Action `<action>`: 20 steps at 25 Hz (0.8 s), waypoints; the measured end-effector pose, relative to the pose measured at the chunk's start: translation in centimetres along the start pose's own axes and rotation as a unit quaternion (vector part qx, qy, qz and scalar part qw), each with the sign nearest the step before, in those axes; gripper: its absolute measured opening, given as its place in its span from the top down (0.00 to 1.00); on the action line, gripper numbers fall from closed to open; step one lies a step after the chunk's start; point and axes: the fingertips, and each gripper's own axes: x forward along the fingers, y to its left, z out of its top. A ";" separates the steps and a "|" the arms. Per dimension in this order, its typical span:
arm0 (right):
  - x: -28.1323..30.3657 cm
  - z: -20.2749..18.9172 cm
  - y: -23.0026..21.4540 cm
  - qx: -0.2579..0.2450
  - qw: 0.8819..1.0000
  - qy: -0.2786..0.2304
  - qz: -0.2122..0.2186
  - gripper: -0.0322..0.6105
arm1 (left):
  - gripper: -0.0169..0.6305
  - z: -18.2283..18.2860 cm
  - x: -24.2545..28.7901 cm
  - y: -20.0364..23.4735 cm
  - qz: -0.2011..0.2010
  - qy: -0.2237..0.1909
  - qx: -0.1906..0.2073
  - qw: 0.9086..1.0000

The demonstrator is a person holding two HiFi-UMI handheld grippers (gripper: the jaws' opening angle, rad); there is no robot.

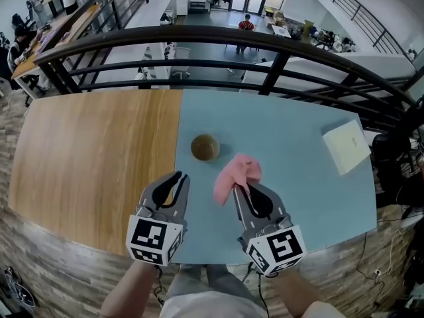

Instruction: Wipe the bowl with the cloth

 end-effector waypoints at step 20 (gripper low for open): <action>11.3 -8.9 -6.4 0.025 0.999 0.034 -0.013 0.90 | 0.85 -11.8 17.3 8.1 0.028 0.084 -0.096 0.991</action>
